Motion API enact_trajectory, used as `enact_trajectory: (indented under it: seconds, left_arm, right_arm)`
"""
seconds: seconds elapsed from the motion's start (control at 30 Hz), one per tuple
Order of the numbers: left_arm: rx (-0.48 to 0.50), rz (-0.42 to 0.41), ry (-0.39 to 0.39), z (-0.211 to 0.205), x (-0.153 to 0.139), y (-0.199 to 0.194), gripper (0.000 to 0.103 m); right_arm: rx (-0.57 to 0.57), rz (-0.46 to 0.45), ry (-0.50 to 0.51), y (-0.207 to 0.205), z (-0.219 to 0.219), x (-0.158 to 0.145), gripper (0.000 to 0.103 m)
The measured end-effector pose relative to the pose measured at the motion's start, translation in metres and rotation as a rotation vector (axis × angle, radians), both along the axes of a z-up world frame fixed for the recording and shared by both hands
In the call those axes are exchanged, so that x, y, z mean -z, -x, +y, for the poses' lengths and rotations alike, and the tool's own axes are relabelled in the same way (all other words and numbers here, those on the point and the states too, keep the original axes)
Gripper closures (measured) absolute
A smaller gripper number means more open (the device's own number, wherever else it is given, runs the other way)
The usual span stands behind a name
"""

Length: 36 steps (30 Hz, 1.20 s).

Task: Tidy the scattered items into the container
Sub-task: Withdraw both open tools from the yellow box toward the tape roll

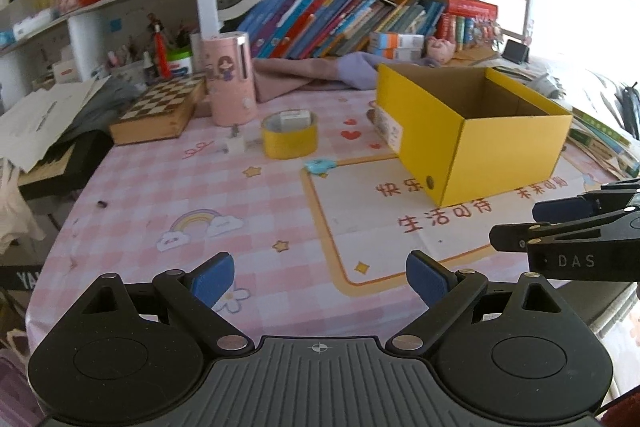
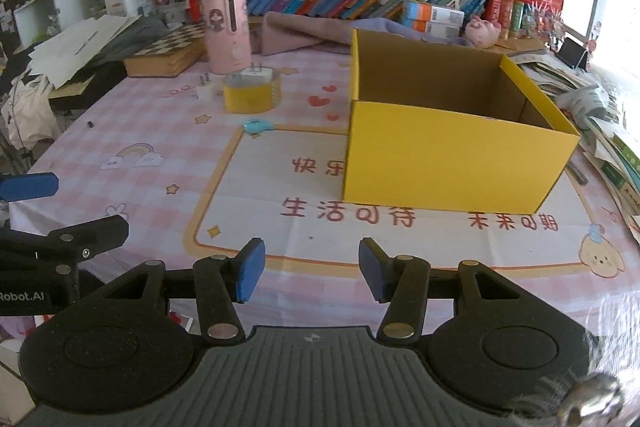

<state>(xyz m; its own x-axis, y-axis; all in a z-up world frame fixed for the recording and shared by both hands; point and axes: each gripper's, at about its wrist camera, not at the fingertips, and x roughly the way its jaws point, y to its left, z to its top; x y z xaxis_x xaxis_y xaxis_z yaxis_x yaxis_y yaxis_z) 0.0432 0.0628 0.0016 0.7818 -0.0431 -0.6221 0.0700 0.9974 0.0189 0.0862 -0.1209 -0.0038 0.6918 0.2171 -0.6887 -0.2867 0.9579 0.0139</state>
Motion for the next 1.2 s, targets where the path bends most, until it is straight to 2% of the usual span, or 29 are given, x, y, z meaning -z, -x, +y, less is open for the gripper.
enact_trajectory:
  seconds: [0.73,0.97,1.2]
  left_arm:
    - [-0.032,-0.027,-0.025,0.021,-0.005,-0.015,0.008]
    - [-0.041,-0.031,-0.042,0.033,-0.004,-0.041,0.008]
    - [-0.057,-0.028,-0.078,0.048,-0.006,-0.085,0.008]
  right_arm:
    - [-0.086,-0.026,0.007,-0.015,0.032,-0.001,0.053]
    - [-0.131,-0.025,0.004,-0.043,0.05,0.004,0.053]
    - [-0.187,-0.018,-0.008,-0.089,0.073,0.006,0.052]
